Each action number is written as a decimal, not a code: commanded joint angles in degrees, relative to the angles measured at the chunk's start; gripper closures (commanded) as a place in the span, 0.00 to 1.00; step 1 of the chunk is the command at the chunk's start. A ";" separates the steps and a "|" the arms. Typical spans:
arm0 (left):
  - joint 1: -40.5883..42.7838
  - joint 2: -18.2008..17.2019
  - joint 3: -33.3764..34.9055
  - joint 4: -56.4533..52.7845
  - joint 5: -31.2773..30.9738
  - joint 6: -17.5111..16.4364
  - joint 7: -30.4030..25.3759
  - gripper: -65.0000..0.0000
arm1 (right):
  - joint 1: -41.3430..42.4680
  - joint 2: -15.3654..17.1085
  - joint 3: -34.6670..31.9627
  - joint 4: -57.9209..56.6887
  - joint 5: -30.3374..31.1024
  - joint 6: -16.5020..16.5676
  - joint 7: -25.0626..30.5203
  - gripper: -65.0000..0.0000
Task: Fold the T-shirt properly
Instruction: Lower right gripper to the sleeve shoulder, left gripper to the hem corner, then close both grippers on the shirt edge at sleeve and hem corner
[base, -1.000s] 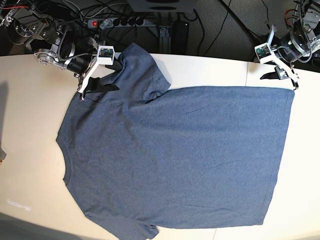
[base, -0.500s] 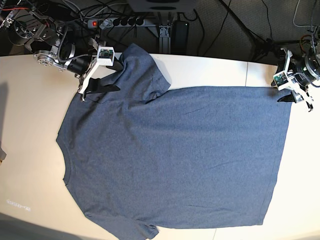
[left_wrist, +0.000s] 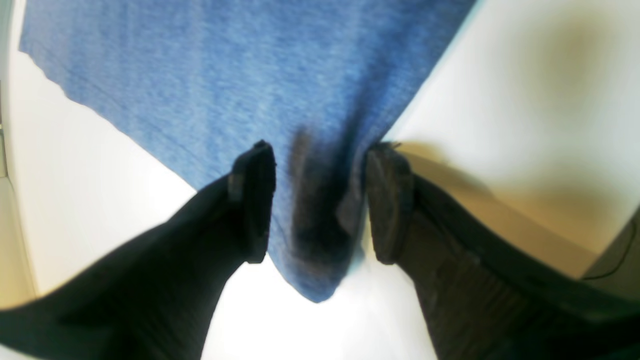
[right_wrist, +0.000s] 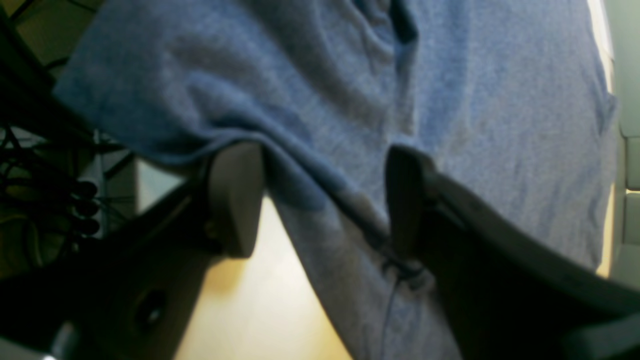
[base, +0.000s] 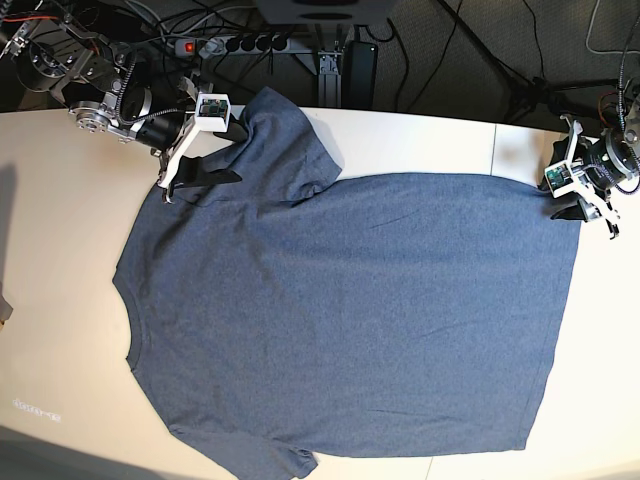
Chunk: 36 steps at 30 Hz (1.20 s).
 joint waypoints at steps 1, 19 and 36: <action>-0.07 -0.92 1.38 -0.87 1.36 -0.74 2.03 0.49 | -1.36 0.66 -1.57 -2.62 -3.61 5.20 -9.29 0.38; -0.22 -1.64 6.56 -1.90 7.39 -0.74 1.55 1.00 | -1.38 0.63 -1.57 -2.62 -3.61 5.18 -9.29 1.00; -0.22 -1.68 -0.52 -0.07 1.60 -5.09 1.60 1.00 | -1.53 0.63 9.77 4.52 15.15 5.60 -11.41 1.00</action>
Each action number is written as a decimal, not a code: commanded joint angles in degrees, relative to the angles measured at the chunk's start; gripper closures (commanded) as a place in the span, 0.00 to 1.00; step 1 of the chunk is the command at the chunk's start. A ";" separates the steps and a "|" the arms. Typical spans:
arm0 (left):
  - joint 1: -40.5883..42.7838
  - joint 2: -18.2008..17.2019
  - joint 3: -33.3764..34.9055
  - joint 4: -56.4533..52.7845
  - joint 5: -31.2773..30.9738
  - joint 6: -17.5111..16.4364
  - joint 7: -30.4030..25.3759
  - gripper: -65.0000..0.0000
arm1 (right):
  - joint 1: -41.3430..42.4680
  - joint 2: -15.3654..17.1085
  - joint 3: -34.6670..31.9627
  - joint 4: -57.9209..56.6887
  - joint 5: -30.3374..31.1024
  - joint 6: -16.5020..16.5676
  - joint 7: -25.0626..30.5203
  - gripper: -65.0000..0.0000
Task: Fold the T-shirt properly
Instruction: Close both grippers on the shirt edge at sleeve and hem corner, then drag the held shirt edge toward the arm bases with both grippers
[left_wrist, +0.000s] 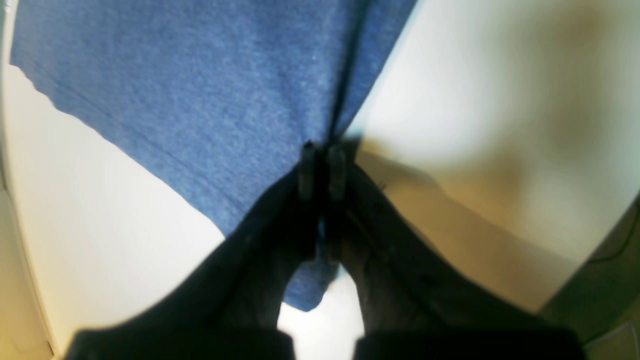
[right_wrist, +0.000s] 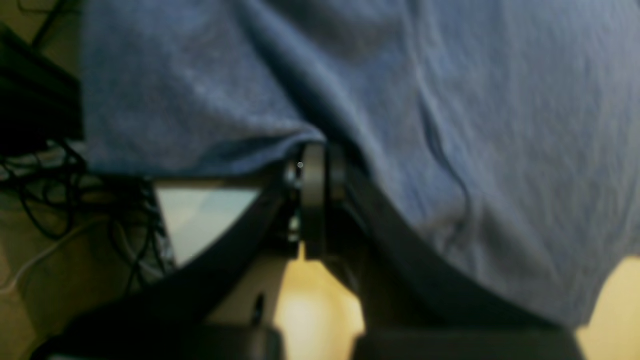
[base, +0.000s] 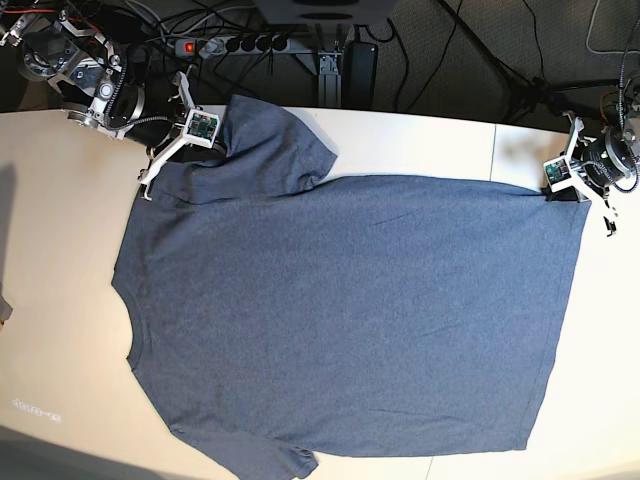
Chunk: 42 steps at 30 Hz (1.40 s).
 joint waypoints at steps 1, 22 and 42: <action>0.22 -1.16 -1.29 0.72 0.28 -2.16 1.18 1.00 | 0.09 1.07 1.14 1.44 1.11 4.20 -1.01 1.00; -4.76 -1.27 -11.43 4.24 -10.88 -6.43 1.79 1.00 | 9.62 0.94 10.64 5.60 10.78 7.45 -5.53 1.00; -24.30 -0.87 4.92 -8.26 -10.16 -6.60 0.96 1.00 | 26.95 -1.46 1.22 -8.37 11.28 11.26 -5.49 1.00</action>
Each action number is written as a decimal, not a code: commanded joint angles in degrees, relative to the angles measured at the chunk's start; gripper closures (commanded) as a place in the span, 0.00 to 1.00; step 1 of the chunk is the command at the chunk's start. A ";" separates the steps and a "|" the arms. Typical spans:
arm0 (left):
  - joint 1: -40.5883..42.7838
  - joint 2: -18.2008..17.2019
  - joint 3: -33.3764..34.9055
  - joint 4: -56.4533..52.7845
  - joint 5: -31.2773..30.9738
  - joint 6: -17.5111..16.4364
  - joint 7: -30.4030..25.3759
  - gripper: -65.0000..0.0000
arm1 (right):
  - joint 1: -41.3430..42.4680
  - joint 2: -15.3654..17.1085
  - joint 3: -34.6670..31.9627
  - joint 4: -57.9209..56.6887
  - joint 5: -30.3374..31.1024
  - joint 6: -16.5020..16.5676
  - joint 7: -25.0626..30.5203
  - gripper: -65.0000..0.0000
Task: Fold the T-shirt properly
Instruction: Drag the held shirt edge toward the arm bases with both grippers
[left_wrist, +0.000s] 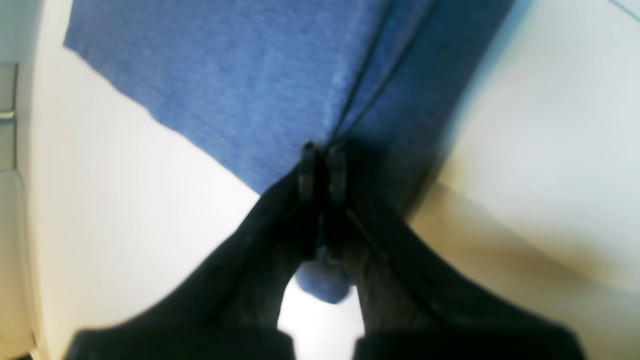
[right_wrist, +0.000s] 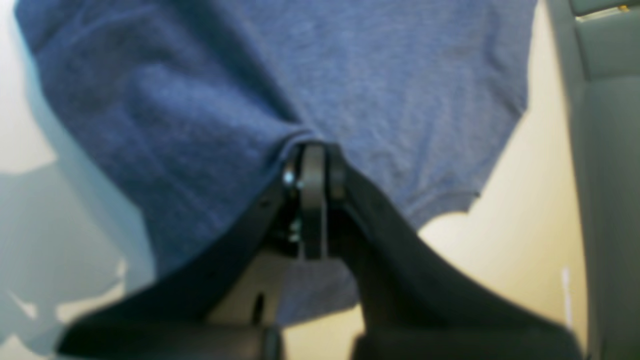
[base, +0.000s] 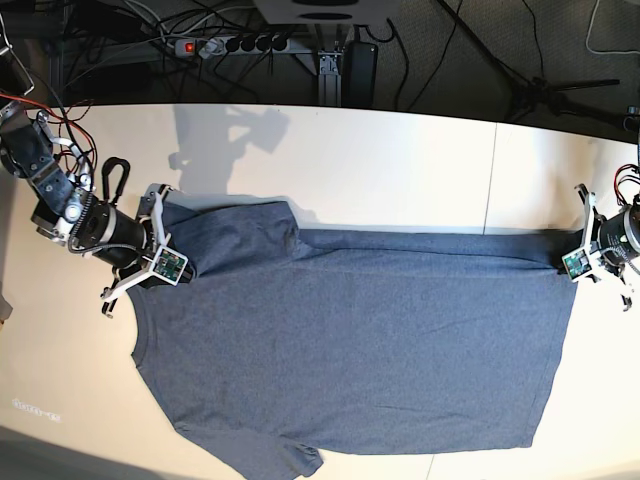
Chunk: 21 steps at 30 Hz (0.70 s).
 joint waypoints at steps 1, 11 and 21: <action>-3.06 -1.01 1.07 -0.96 0.31 0.22 -0.33 1.00 | 2.51 0.55 -0.63 -0.52 -0.22 4.70 0.63 1.00; -17.66 4.48 10.95 -15.74 2.36 0.22 -0.98 1.00 | 9.55 -5.38 -4.07 -9.40 -1.68 4.98 0.66 1.00; -19.96 4.92 11.02 -17.49 0.17 -1.09 -1.22 1.00 | 10.16 -6.73 -4.07 -10.40 -2.99 5.18 0.87 1.00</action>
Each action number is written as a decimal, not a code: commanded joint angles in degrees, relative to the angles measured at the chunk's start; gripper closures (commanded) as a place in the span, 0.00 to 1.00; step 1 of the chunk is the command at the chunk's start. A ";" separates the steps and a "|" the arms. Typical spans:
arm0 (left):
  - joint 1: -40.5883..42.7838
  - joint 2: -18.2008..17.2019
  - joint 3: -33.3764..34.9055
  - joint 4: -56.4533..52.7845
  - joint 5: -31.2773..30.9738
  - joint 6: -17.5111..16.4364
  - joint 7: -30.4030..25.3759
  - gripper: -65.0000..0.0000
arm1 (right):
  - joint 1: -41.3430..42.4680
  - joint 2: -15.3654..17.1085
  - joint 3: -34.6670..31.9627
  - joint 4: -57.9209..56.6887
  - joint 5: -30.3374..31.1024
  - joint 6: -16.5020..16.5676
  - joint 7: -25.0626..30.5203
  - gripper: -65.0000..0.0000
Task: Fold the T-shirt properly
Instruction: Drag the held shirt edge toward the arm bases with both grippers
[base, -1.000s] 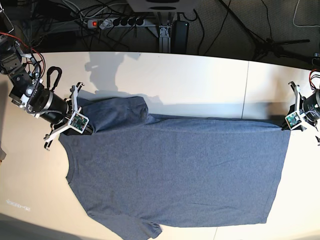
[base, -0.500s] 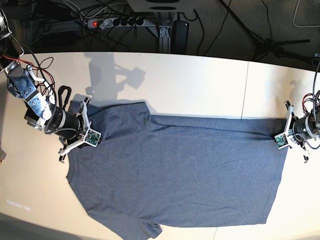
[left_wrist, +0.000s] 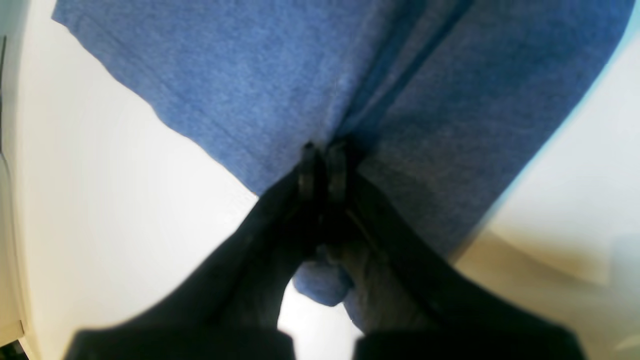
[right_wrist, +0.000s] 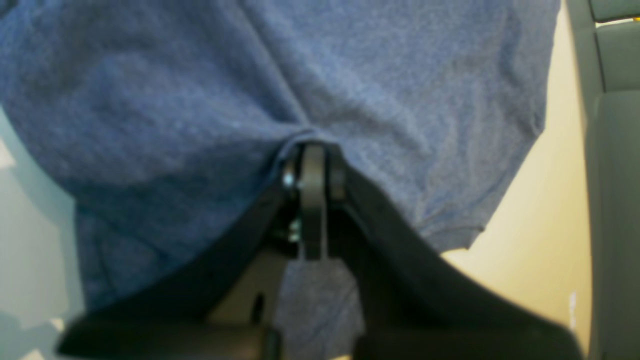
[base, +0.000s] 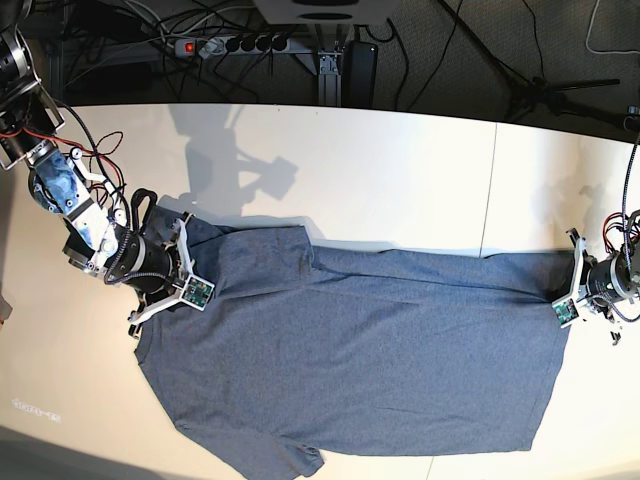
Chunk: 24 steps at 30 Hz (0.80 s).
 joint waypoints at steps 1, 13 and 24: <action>-1.57 -1.29 -0.63 0.39 -0.52 -0.39 -0.42 1.00 | 1.53 0.81 0.66 0.57 -0.15 4.70 0.87 1.00; -1.95 -1.51 -0.61 -0.11 -10.60 2.73 4.46 0.44 | 1.53 0.79 0.83 0.59 5.18 4.42 1.51 0.32; 4.48 -8.02 -0.61 16.57 -13.22 2.19 11.37 0.45 | 0.26 3.69 1.60 9.57 14.58 4.55 -9.03 0.32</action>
